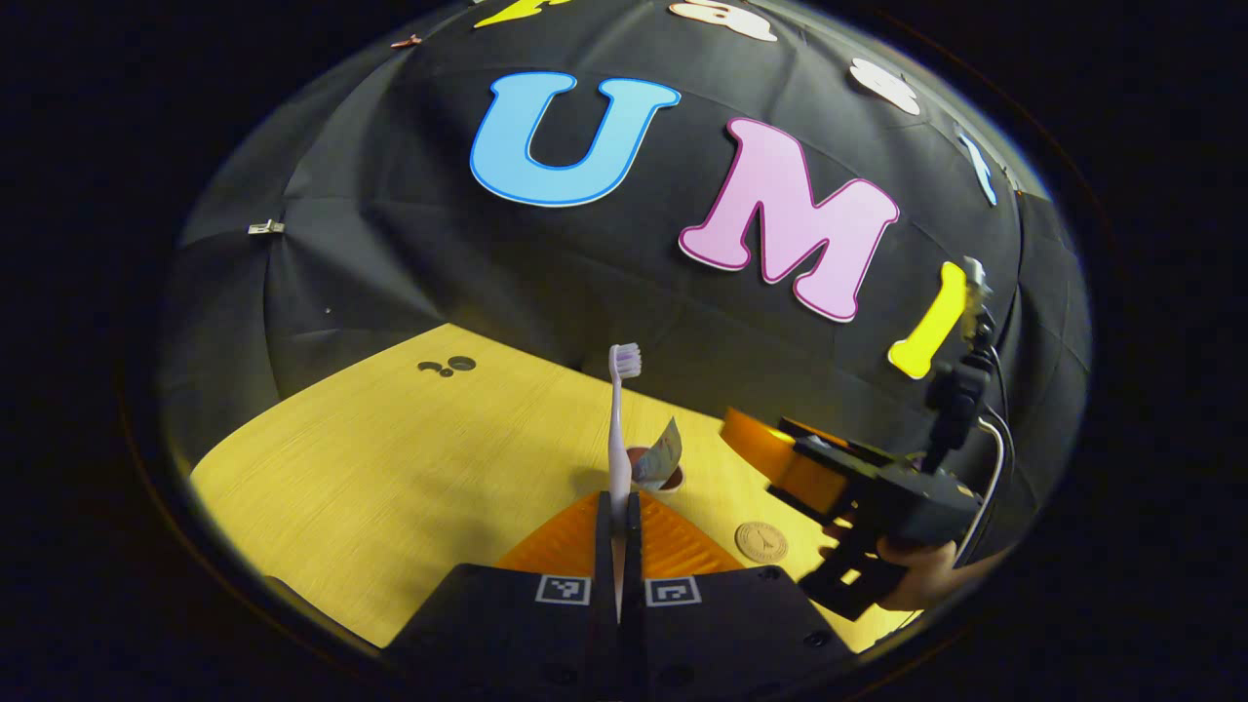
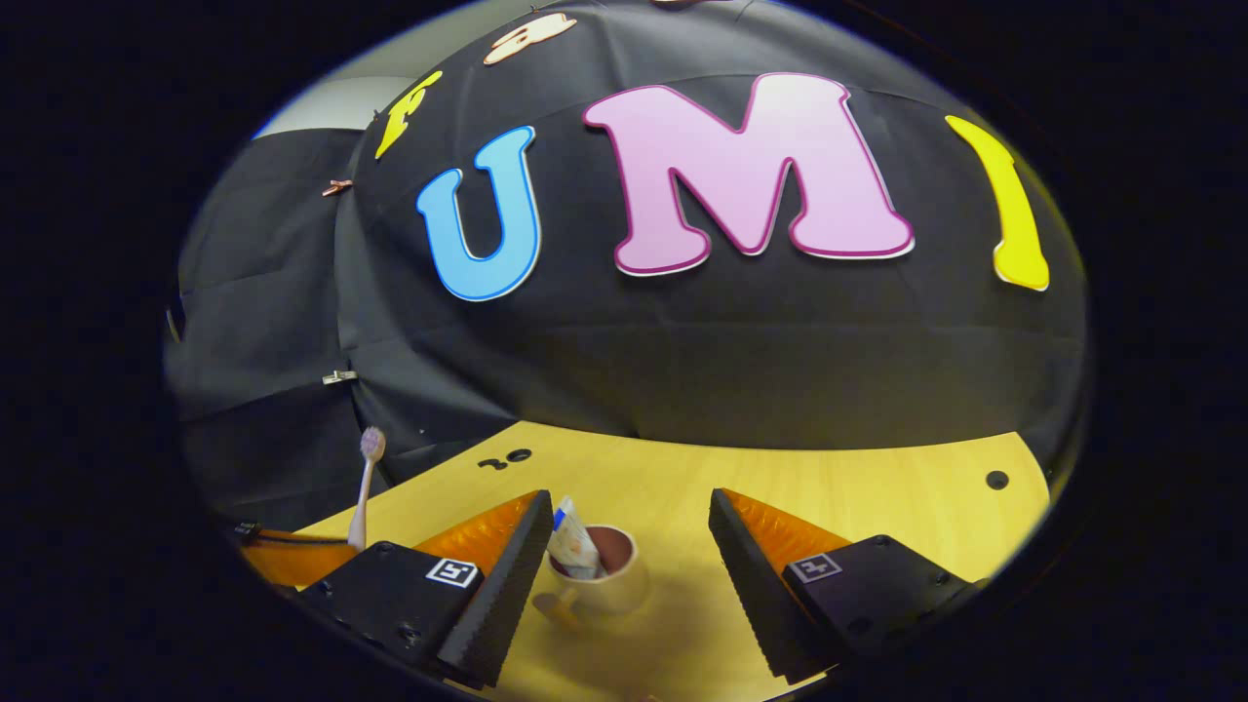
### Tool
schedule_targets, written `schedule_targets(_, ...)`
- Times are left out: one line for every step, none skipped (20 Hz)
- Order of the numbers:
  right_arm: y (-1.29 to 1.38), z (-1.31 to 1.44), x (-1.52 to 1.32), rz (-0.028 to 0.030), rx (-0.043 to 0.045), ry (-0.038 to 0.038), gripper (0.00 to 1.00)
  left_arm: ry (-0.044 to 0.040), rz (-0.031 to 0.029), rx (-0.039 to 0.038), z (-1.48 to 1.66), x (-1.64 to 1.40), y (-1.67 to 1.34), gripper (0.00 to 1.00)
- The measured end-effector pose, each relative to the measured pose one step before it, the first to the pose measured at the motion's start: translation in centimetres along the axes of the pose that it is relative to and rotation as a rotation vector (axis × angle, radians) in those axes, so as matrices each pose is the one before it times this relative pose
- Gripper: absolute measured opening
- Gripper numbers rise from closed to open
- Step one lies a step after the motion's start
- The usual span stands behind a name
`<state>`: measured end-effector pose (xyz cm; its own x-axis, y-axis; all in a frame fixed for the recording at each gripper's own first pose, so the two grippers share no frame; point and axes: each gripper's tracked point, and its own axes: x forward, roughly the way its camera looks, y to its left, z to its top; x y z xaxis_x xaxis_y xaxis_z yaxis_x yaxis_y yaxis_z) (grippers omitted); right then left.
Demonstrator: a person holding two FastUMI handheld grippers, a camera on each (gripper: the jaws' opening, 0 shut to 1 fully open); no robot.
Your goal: Put the toothbrush and toothpaste on the desktop into the cup, then pick up the cup and place it on the coaster on the desktop.
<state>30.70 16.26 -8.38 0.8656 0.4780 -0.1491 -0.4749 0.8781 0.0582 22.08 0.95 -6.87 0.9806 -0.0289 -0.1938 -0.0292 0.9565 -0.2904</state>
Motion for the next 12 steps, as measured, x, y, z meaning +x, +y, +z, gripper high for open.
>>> schedule_targets(-0.981,-0.076,-0.911,-0.01662,-0.00452,0.00568,0.98,-0.01744,-0.00975,-0.00495,0.319,0.846,-0.386,0.06)
schedule_targets(-1.01,-0.095,-0.768,-0.01633,-0.00322,0.00578,0.98,-0.01887,-0.00866,-0.00073,0.36,0.77,-0.295,0.06)
schedule_targets(-0.92,-0.138,-0.597,-0.01334,-0.00303,0.00493,0.98,-0.01946,-0.00927,0.00334,0.228,0.929,-0.236,0.06)
schedule_targets(-0.932,-0.121,-0.614,-0.01453,-0.00493,0.00349,0.98,-0.01572,-0.00726,0.00673,0.313,0.938,-0.246,0.06)
schedule_targets(-0.908,-0.086,-0.658,-0.01627,-0.0052,0.00257,0.98,-0.01836,-0.00605,0.00732,0.42,1.125,-0.026,0.06)
schedule_targets(-1.025,-0.213,-0.466,-0.01764,-0.00427,0.00484,0.98,-0.01585,-0.00681,0.00622,0.392,1.012,-0.149,0.06)
schedule_targets(-0.913,-0.392,-0.521,-0.01848,-0.00663,0.00389,0.98,-0.01639,-0.0095,0.00614,0.34,1.017,-0.164,0.06)
schedule_targets(-1.007,-0.383,-0.452,-0.02311,-0.00842,0.00907,0.98,-0.0181,-0.01156,0.00445,0.545,0.919,-0.174,0.06)
schedule_targets(-0.866,-0.675,-0.35,-0.02243,-0.00497,0.01423,0.98,-0.01385,-0.01263,0.00395,0.307,0.907,-0.159,0.06)
schedule_targets(-0.728,-0.439,-0.389,-0.0156,0.00305,0.01245,0.98,-0.0158,-0.0127,0.0083,0.405,0.769,-0.14,0.06)
schedule_targets(-0.697,-0.413,-0.419,-0.01362,0.00383,0.00984,0.98,-0.01264,-0.01628,0.00584,0.178,0.961,-0.209,0.06)
schedule_targets(-0.607,-0.401,-0.416,-0.01093,-0.00195,0.00829,0.98,-0.01029,-0.01926,-0.00534,0.168,0.753,-0.257,0.06)
